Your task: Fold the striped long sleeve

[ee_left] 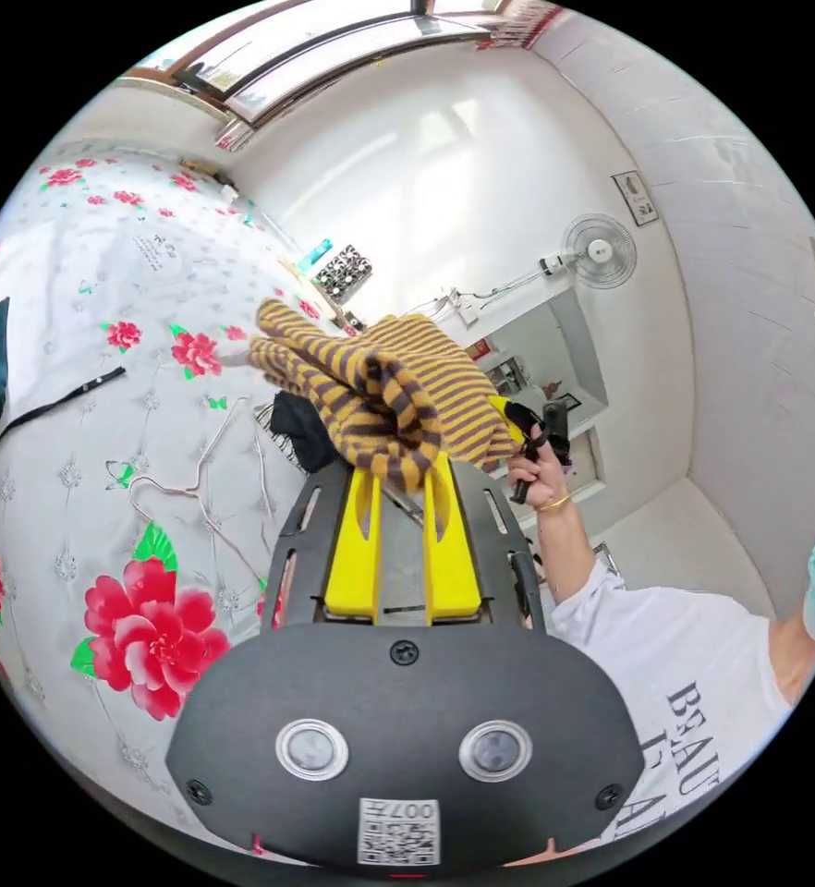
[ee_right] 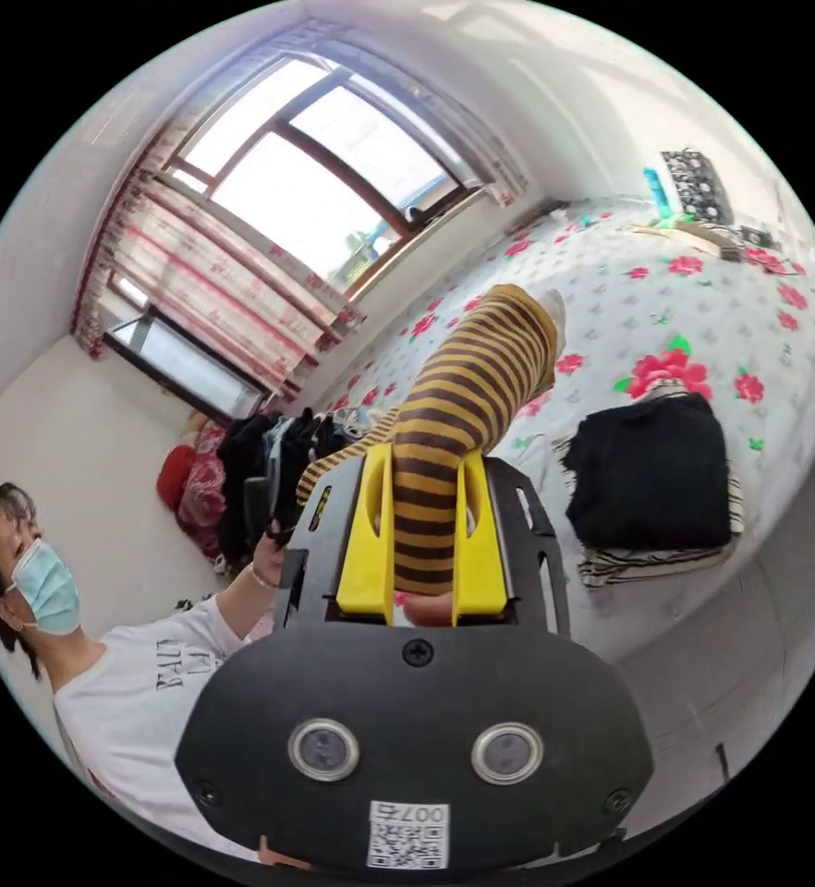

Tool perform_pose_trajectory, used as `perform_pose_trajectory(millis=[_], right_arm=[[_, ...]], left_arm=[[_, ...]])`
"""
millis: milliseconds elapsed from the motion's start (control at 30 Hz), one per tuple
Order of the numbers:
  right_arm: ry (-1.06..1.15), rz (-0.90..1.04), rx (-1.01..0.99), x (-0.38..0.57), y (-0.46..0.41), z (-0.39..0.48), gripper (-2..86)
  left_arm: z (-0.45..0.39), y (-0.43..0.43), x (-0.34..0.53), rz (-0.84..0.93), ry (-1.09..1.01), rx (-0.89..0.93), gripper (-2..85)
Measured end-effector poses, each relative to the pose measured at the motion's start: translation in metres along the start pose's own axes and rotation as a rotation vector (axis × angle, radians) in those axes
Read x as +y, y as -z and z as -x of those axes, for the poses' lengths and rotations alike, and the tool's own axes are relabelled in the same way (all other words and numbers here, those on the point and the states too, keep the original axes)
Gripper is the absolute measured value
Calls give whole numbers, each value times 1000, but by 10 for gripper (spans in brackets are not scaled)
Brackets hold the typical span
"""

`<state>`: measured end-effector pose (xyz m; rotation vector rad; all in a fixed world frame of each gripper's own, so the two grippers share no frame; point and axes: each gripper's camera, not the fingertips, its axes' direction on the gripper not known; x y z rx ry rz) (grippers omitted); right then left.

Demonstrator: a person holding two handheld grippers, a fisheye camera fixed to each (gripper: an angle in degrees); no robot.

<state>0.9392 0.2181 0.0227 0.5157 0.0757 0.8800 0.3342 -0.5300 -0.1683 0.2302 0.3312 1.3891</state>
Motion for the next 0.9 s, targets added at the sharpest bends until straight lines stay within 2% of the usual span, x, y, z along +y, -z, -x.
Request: perform_pose_trajectory(millis=[67,167,267,333,467,600,733,833,900], right_arm=[[-133,-57,315,5,12,-42,70],[-169,17,574,35,-23,-71,71],[-71,151,525,82,-110,-69,72],[12,282,490,116,-181,-53,72],[372,630,456,202,-355,40,76],[649,806,321,258,-446,125,81],[919,930,300,304,-507,188,89],[962,1081,304,334,-538,196,96],[1031,1034,343,347,-538,200,96]], left_arm=[[13,-20,26,56,31,-79,42],[34,-19,99,181,44,-243,47],[49,29,194,208,174,-464,48],[46,75,254,134,325,-591,49],[-15,178,388,-176,665,-931,57],[-90,233,490,-470,934,-1270,80],[-113,254,543,-596,1088,-1351,109],[-101,258,568,-610,1164,-1311,127],[-82,255,575,-594,1164,-1260,128]])
